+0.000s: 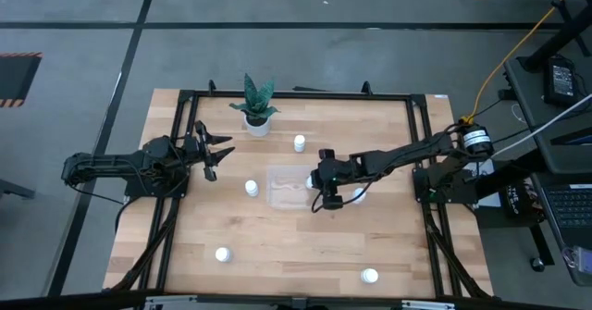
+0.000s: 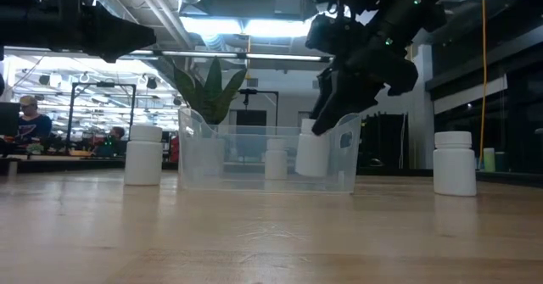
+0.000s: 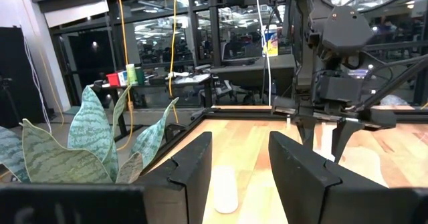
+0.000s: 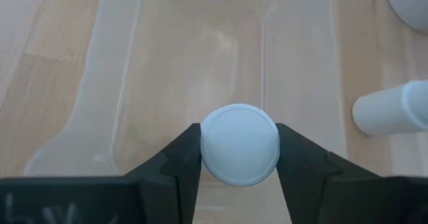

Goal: Pick and place pill bottles into a basket
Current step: Put the white medicine bottle into the transparent bin

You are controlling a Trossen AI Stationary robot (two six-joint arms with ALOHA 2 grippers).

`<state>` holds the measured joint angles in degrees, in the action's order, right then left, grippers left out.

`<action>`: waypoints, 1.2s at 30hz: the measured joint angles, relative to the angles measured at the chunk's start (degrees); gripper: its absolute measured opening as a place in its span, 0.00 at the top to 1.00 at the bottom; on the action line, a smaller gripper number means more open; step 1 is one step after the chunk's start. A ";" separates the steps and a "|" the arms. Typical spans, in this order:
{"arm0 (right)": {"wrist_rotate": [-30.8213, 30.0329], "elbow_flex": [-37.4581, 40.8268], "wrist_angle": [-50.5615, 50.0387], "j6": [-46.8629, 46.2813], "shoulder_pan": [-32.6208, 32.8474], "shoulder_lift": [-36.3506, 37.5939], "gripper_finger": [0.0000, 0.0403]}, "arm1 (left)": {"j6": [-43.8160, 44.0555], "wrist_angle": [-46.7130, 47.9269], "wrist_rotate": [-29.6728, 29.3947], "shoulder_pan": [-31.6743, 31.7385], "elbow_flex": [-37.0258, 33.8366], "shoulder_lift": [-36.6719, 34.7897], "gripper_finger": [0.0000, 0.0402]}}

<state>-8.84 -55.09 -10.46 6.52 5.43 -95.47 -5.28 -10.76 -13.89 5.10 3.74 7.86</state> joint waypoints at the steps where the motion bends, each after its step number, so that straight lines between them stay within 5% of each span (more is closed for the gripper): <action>1: 0.01 -0.03 0.54 -0.02 0.00 -0.35 0.61 | 0.00 0.00 0.01 0.00 -0.01 0.00 0.64; 36: -0.76 -5.20 -6.91 0.40 -0.09 -0.84 0.60 | 0.00 -0.07 0.00 0.00 0.01 0.00 0.64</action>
<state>-9.60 -60.29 -17.36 6.92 5.34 -96.30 -5.28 -10.83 -13.89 5.10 3.75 7.86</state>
